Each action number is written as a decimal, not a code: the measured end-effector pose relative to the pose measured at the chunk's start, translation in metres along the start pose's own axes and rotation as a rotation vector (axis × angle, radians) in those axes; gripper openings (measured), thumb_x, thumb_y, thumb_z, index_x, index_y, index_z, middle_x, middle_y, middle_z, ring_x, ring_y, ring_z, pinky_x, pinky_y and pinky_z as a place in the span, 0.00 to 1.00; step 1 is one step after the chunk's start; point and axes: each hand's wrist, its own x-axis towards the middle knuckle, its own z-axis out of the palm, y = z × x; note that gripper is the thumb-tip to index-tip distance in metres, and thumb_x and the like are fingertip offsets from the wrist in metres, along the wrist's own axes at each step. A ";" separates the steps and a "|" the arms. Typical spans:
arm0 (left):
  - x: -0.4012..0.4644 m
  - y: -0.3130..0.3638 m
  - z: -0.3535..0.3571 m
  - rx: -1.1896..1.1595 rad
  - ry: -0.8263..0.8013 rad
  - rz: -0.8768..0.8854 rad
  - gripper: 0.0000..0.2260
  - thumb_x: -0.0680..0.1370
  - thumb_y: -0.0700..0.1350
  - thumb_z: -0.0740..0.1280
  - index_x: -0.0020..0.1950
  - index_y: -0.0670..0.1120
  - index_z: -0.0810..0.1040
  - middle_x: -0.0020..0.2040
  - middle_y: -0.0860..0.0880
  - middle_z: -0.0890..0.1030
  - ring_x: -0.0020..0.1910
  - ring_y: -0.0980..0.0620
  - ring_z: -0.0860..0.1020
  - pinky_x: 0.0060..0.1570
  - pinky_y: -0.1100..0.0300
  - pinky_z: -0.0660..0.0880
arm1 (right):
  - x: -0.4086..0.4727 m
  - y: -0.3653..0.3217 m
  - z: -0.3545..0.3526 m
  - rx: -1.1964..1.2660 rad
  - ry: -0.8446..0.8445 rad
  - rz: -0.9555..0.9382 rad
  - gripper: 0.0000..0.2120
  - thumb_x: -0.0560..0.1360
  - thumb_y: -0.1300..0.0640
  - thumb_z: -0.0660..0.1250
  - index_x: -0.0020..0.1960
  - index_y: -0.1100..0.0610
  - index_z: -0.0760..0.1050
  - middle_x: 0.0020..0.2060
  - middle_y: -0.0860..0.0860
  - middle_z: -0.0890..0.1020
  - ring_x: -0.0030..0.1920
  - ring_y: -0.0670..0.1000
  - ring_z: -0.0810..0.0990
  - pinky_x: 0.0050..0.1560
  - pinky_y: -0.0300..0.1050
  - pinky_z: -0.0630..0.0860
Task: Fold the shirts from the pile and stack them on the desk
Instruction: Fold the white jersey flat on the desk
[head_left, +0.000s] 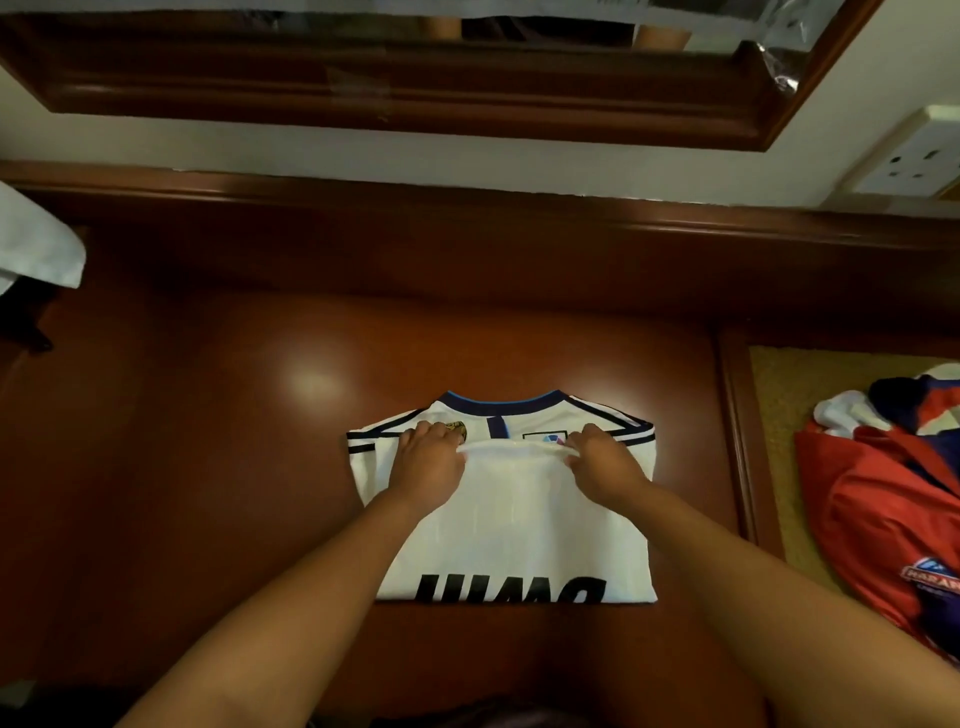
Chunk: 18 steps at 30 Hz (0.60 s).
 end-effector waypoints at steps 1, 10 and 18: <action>0.003 0.000 -0.001 -0.014 0.007 0.020 0.16 0.81 0.49 0.56 0.67 0.48 0.73 0.64 0.47 0.74 0.65 0.47 0.68 0.64 0.54 0.62 | 0.002 0.001 -0.005 0.048 -0.038 -0.030 0.14 0.81 0.57 0.58 0.64 0.56 0.73 0.58 0.55 0.75 0.57 0.57 0.75 0.54 0.48 0.71; 0.015 -0.007 -0.011 -0.136 0.165 -0.014 0.13 0.81 0.47 0.59 0.64 0.46 0.75 0.61 0.46 0.76 0.62 0.45 0.71 0.63 0.53 0.63 | 0.018 0.003 -0.034 0.000 -0.006 -0.039 0.10 0.80 0.55 0.60 0.59 0.56 0.72 0.57 0.55 0.77 0.56 0.57 0.75 0.54 0.50 0.72; -0.050 0.012 0.031 -0.060 0.046 -0.047 0.23 0.79 0.51 0.62 0.74 0.49 0.64 0.75 0.43 0.61 0.74 0.41 0.60 0.70 0.44 0.59 | -0.051 -0.023 0.049 -0.041 0.098 -0.088 0.29 0.82 0.47 0.49 0.79 0.53 0.41 0.76 0.52 0.36 0.75 0.54 0.32 0.73 0.53 0.34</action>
